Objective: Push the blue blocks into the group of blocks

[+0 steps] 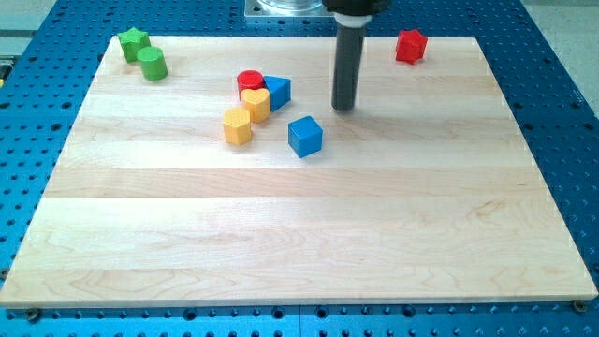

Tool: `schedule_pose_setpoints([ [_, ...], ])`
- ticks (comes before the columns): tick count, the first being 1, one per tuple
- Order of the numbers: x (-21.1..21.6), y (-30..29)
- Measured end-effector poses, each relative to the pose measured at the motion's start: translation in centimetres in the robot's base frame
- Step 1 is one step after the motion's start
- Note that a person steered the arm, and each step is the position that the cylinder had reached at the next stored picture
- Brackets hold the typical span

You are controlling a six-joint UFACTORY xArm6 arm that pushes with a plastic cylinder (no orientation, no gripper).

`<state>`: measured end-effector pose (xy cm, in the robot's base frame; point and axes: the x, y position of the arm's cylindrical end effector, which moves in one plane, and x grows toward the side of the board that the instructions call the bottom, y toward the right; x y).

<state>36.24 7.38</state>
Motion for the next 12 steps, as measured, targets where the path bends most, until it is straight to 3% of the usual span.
schedule_pose_setpoints([
  [1, 6.4, -1.5],
  [2, 4.6, -6.4],
  [3, 5.6, -7.5],
  [4, 9.8, -10.5],
  [7, 6.4, -18.9],
  [9, 5.4, -17.8],
  [10, 7.8, -17.0],
  [12, 4.8, -16.7],
])
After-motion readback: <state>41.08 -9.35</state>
